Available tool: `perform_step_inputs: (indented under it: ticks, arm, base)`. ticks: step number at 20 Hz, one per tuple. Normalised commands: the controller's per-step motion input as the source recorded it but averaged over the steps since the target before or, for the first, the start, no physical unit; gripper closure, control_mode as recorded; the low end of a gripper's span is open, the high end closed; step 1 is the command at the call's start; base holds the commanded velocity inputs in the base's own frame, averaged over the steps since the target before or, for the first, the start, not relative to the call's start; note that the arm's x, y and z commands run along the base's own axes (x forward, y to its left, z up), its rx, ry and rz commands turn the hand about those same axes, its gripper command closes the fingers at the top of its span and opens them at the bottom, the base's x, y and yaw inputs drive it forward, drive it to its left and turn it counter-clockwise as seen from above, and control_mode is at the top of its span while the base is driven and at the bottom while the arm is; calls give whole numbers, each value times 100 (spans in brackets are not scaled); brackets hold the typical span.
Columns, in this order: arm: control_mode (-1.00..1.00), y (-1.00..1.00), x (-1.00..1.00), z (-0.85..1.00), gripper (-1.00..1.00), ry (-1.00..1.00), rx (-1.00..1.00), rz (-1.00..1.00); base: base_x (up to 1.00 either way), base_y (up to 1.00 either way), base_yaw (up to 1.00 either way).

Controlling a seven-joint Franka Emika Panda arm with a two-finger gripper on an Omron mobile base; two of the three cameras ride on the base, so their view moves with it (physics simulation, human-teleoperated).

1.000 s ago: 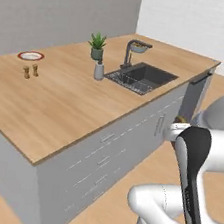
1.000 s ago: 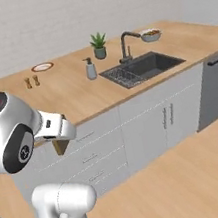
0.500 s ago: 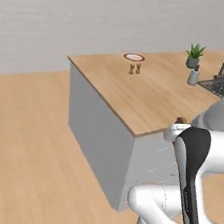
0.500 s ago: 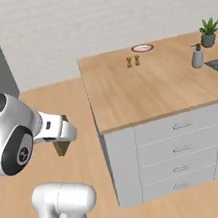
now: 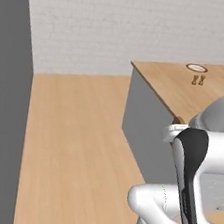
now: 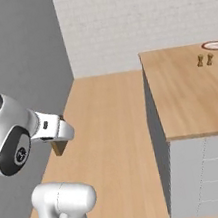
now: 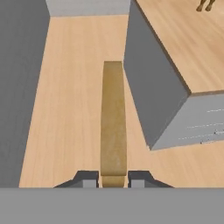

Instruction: Start the toaster. Once the lever pops up, take the bread to the plate on the dining counter.

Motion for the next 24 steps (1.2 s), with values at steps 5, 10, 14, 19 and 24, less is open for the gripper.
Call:
perform_step_inputs:
  ticks: [5, 10, 14, 19, 24]
  arm:
    - [100, 0, 0, 0, 100, 0, 0, 0]
    - [100, 0, 0, 0, 100, 0, 0, 0]
    - [100, 0, 0, 0, 100, 0, 0, 0]
    - [100, 0, 0, 0, 100, 0, 0, 0]
    - [100, 0, 0, 0, 100, 0, 0, 0]
  base:
    - [100, 15, -1]
    - [100, 24, -4]
    - [100, 39, 8]
    - [100, 34, 1]
    - [100, 14, -3]
